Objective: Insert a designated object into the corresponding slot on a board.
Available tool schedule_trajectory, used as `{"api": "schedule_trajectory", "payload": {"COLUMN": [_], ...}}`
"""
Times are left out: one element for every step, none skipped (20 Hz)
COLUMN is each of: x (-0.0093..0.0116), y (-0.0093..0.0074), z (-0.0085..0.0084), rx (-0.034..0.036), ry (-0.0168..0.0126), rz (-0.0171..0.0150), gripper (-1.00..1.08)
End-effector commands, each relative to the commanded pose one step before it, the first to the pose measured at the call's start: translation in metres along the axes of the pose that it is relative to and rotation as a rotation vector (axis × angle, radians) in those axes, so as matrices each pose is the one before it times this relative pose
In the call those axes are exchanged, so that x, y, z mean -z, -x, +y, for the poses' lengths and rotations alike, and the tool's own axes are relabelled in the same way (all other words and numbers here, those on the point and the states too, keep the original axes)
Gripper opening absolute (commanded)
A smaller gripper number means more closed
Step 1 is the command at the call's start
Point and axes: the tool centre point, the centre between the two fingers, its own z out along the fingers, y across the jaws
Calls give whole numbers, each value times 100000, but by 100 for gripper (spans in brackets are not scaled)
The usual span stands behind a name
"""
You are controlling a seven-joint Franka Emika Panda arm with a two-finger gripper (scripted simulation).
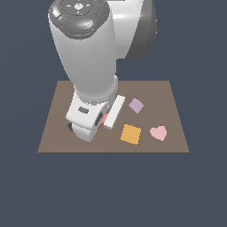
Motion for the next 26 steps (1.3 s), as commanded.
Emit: {"api": "schedule_trajectory", "payload": {"x": [-190,-47,-32,-18,-5,19,-41,-120,-204,-282,-365,-365,-284,-203,-123,-40,0,0,0,0,0,0,0,0,0,0], "y": [-68,-16,-11,-9,2,15,5,-15,26,-24,-4,-3,-3,-2,17,-25,0,0,0,0,0,0,0,0,0,0], "z": [92,17,12,6,3,-28,2,-3,11,-6,-1,-4,-5,-4,3,-9,0,0,0,0,0,0,0,0,0,0], "rx": [2258,493,342,195,49,-435,0,49,0,97,84,84,69,49,0,49,0,0,0,0,0,0,0,0,0,0], "ry": [25,-5,-4,-2,-1,-33,0,3,0,7,6,6,4,3,0,3,0,0,0,0,0,0,0,0,0,0], "rz": [0,-7,-8,-8,-3,-1,0,-1,0,-3,-3,-3,-3,-2,0,-2,0,0,0,0,0,0,0,0,0,0], "gripper": [100,100,100,100,100,100,100,100,100,100,100,100,100,100,100,100,-100,-100,-100,-100,-100,-100,-100,-100,-100,-100]}}
